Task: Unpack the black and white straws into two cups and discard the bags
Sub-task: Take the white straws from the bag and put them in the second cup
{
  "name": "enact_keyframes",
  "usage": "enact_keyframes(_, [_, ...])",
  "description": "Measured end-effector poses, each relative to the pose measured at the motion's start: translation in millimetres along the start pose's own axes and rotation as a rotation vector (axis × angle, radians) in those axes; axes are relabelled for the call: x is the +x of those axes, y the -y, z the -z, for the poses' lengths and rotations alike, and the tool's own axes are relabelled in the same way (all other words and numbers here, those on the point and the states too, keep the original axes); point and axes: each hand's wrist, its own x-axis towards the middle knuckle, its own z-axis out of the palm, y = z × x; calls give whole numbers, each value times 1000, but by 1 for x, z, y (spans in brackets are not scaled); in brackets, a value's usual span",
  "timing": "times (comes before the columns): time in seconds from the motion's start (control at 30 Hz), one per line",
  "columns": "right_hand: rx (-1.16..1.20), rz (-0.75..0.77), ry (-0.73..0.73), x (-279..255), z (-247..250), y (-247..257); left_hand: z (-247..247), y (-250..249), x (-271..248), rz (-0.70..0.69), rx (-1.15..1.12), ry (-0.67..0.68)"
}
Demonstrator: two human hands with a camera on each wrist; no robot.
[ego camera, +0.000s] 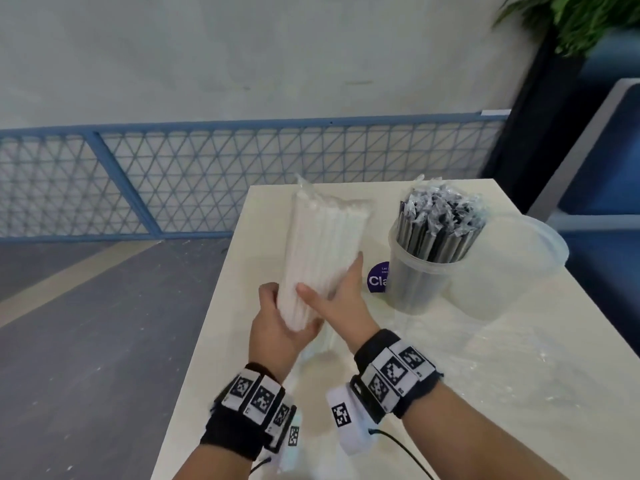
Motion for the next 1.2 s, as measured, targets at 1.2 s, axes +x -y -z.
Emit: enact_keyframes(1.2, [-48,158,-245,-67,287,25,-193,-118,-23,19,-516,608])
